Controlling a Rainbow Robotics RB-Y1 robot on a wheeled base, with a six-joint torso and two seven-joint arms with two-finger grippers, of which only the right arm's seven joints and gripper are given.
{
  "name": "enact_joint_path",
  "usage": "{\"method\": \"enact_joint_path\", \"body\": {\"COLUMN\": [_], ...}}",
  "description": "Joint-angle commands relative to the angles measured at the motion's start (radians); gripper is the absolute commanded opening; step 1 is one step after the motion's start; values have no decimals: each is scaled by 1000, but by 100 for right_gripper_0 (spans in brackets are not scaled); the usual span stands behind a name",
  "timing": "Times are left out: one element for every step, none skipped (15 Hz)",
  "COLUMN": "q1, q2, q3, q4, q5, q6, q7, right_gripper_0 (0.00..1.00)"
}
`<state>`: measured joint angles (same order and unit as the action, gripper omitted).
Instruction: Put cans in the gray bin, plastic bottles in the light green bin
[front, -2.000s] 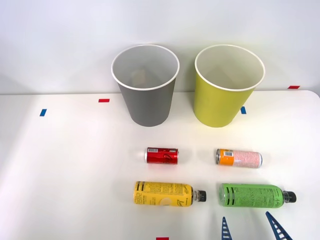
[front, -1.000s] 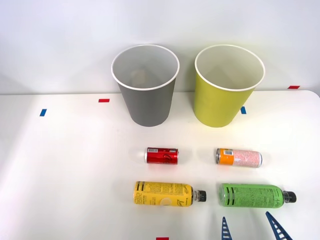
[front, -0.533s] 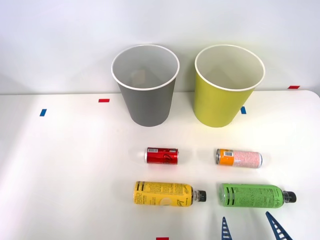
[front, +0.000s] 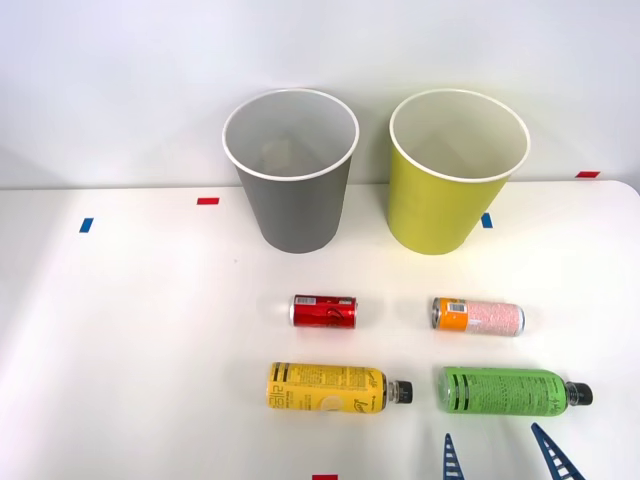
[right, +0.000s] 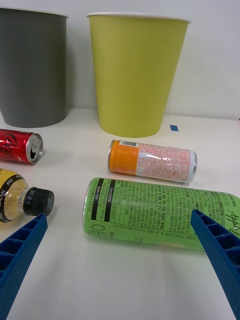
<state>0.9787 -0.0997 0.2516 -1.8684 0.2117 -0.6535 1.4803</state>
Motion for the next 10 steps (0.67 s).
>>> {"method": "enact_joint_path", "body": {"q1": [0, 0, 0, 0, 0, 0, 0, 0, 0, 0], "q2": [0, 0, 0, 0, 0, 0, 0, 0, 0, 0], "q3": [0, 0, 0, 0, 0, 0, 0, 0, 0, 0], "q4": [0, 0, 0, 0, 0, 0, 0, 0, 0, 0], "q5": [0, 0, 0, 0, 0, 0, 0, 0, 0, 0], "q6": [0, 0, 0, 0, 0, 0, 0, 0, 0, 0], "q7": [0, 0, 0, 0, 0, 0, 0, 0, 0, 0], "right_gripper_0": [100, 100, 100, 100, 100, 100, 100, 100, 100, 100]}}
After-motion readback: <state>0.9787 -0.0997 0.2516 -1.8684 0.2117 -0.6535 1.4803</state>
